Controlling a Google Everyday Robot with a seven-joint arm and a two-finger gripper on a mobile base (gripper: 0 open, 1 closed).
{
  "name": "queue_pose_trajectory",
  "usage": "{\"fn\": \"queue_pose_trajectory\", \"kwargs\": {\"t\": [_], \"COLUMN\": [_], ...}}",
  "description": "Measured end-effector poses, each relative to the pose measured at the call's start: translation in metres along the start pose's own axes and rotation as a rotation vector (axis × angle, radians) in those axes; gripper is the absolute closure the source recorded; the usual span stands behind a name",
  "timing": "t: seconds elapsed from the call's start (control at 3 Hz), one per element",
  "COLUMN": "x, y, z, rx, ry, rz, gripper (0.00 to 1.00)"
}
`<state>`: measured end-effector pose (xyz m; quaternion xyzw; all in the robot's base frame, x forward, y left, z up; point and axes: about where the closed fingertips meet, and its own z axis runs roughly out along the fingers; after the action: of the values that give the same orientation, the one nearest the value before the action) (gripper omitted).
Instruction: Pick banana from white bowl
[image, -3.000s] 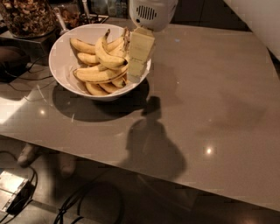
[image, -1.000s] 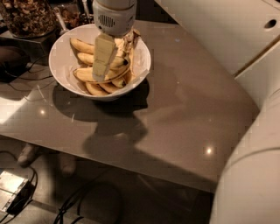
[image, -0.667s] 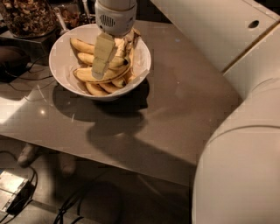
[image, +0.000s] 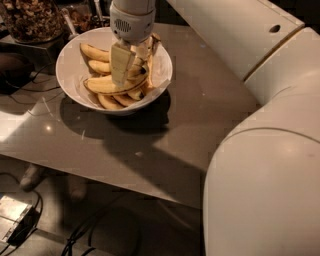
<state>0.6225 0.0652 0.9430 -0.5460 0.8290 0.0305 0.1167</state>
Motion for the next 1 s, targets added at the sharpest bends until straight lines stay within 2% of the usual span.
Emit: {"fn": "queue_pose_trajectory", "kwargs": {"t": [0.33, 1.0], "x": [-0.0022, -0.0038], "y": [0.0011, 0.0022], "z": [0.0036, 0.0011], "rx": [-0.01, -0.009], "ry": [0.0, -0.003], "rz": [-0.003, -0.013], "gripper": [0.27, 0.68]}}
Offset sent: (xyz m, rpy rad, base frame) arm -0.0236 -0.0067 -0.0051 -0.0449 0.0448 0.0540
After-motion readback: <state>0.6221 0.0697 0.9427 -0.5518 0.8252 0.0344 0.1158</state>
